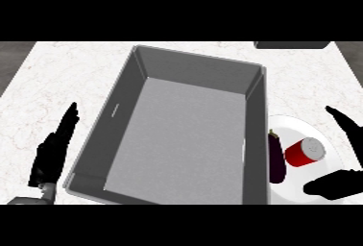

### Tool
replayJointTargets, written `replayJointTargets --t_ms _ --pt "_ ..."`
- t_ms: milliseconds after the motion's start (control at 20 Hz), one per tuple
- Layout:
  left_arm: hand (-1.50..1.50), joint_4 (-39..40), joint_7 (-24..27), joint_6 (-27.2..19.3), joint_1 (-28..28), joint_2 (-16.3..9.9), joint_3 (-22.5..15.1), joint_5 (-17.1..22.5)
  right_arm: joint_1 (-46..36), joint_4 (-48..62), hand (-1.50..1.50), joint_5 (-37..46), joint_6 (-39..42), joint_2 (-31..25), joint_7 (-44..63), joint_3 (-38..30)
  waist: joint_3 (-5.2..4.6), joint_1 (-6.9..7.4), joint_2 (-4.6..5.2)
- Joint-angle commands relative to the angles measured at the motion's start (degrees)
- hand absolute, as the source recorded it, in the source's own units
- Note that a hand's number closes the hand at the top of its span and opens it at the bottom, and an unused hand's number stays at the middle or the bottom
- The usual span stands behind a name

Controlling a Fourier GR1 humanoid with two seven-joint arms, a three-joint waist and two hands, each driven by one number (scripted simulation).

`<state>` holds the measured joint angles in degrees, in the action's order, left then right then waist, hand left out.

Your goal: Pick the can from the plate and place it in the cardboard box

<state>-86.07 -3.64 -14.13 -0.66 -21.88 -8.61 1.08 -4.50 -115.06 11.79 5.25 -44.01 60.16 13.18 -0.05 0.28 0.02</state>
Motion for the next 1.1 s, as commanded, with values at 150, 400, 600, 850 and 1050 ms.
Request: replayJointTargets --t_ms 150,400,600,850,1050 --pt "0.0 -0.4 -0.7 1.0 -0.2 1.2 1.1 -1.4 -0.8 0.4 -1.5 2.7 4.0 3.7 8.3 1.2 0.03 -0.22 -0.06" --pt "0.0 -1.9 -1.6 2.8 0.5 1.0 2.5 -2.0 0.6 3.9 -1.5 6.9 3.9 7.2 5.4 1.7 0.04 -0.16 -0.07" --pt "0.0 1.2 1.6 1.1 0.4 3.5 2.9 -4.3 -3.2 8.0 -1.5 7.5 6.1 8.6 4.4 -0.2 0.03 0.05 0.02" --pt "0.0 -2.2 -0.7 2.7 2.4 5.5 2.6 -5.6 3.7 6.2 -1.5 11.0 6.3 11.1 -1.5 -2.6 0.05 -0.25 -0.06" --pt "0.0 -2.3 -2.6 3.9 0.6 4.6 4.1 -6.1 7.7 9.5 -1.5 14.7 3.9 12.4 -8.0 -2.3 0.07 -0.36 -0.03"
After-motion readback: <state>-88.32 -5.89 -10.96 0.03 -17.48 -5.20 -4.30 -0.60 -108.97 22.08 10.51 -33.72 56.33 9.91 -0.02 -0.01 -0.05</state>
